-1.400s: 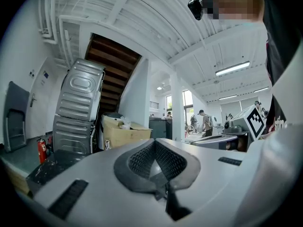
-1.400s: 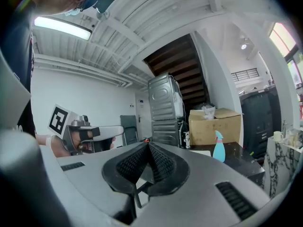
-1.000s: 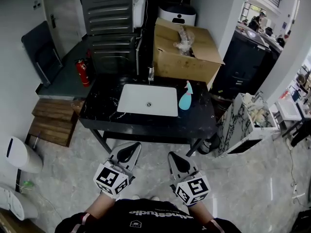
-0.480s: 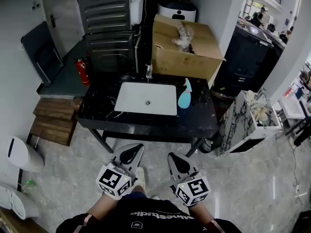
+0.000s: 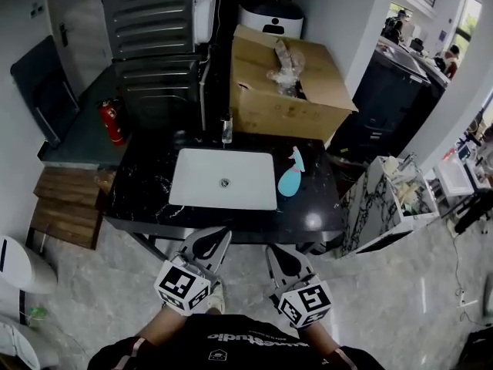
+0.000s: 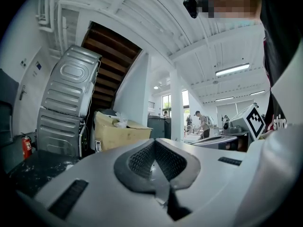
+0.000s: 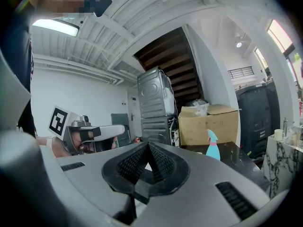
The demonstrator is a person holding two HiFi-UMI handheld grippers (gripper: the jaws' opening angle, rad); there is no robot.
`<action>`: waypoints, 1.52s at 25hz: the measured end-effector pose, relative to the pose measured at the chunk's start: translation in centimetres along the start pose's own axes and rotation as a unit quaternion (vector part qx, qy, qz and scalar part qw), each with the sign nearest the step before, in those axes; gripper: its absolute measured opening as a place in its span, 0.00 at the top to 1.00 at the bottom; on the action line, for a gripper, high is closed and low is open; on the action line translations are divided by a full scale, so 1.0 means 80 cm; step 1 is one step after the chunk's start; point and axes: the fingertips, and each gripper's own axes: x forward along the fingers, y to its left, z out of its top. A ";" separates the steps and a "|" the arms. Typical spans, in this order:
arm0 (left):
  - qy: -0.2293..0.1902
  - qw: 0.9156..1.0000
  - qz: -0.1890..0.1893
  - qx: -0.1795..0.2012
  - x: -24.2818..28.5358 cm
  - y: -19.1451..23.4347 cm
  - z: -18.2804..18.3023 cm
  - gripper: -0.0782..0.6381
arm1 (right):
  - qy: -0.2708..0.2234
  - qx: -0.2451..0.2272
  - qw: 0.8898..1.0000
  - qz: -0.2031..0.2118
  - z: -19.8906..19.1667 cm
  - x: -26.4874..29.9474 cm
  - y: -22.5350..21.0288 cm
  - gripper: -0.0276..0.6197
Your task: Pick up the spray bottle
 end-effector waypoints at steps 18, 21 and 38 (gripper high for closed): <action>-0.009 0.998 -0.059 -0.010 0.130 0.185 0.011 0.87 | -0.025 -0.010 0.996 -0.086 0.065 0.189 -0.091 0.90; -0.007 0.998 -0.065 -0.012 0.153 0.191 0.006 0.87 | -0.037 -0.019 0.995 -0.094 0.074 0.195 -0.113 0.90; 0.005 0.998 -0.057 -0.027 0.266 0.191 -0.015 0.87 | -0.028 -0.075 0.989 -0.123 0.061 0.218 -0.291 0.73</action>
